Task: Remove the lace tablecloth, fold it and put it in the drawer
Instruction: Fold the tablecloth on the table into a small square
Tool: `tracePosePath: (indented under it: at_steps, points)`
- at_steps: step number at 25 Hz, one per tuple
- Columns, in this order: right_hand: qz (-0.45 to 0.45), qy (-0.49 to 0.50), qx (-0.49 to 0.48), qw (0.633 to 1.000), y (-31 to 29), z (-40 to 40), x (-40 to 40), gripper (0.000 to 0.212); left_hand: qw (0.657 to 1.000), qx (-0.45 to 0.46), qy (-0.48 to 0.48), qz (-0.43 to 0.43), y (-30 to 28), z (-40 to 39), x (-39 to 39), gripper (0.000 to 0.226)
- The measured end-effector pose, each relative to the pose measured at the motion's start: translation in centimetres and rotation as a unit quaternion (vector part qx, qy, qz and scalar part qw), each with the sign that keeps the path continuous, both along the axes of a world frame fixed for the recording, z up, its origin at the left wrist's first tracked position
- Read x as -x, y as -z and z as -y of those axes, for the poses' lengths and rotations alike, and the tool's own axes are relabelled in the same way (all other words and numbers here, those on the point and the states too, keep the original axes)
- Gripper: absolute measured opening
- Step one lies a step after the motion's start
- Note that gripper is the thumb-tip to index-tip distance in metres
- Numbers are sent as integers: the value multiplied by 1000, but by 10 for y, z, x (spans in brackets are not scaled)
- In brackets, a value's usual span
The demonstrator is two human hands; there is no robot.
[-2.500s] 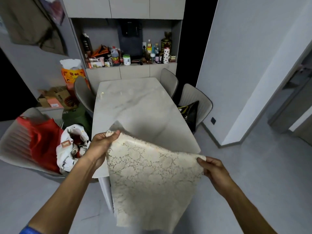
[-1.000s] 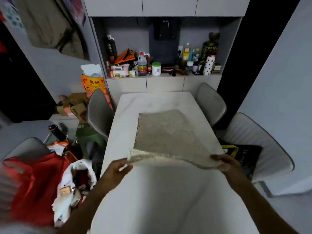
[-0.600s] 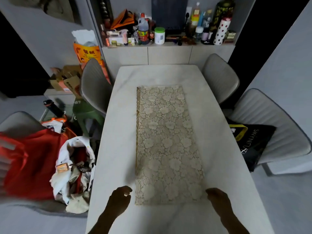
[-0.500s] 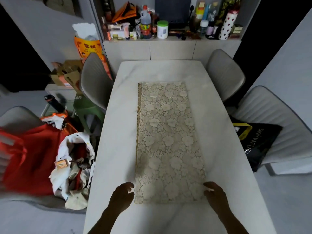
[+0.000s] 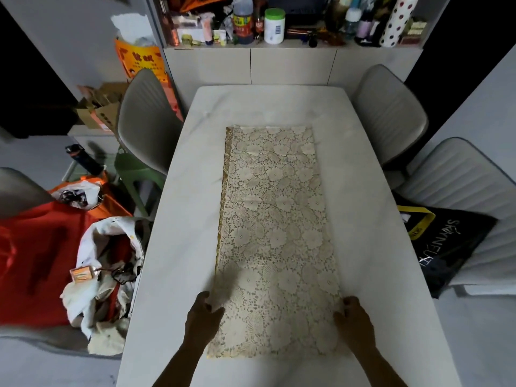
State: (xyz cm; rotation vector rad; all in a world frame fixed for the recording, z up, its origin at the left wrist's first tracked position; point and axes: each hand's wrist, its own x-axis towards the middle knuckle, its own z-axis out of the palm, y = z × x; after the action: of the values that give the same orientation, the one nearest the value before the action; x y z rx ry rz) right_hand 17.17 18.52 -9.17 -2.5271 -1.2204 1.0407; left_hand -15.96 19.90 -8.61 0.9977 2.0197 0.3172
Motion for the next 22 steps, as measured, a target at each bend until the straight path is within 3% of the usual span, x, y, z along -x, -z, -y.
tracePosePath:
  at_steps: [2,5,8,10,12,14,17,20,22]
  points:
    - [8,-21,27,999,3,1,-2,3,999,-13,20,-27,1,-7,-1,31]
    - [14,-85,125,988,2,15,-13,3,986,57,144,-66,3,-7,9,22]
    - [18,-113,239,964,3,40,-22,36,953,159,247,-71,5,10,25,26]
    - [13,-117,226,967,0,55,-19,38,952,165,245,-79,4,18,35,20]
    - [-23,-53,136,989,-9,57,-13,27,950,179,247,-59,-5,16,37,20]
    - [-69,5,75,995,-19,48,-14,28,943,197,265,-33,-16,9,33,23]
    - [-118,-48,91,988,-35,41,-24,39,940,201,275,-22,-29,20,15,34]
    - [-88,-179,196,960,-40,59,-38,54,944,175,253,-123,-43,45,-9,56]
    - [-56,-225,193,953,-43,71,-44,64,954,110,212,-181,-51,58,-22,71]
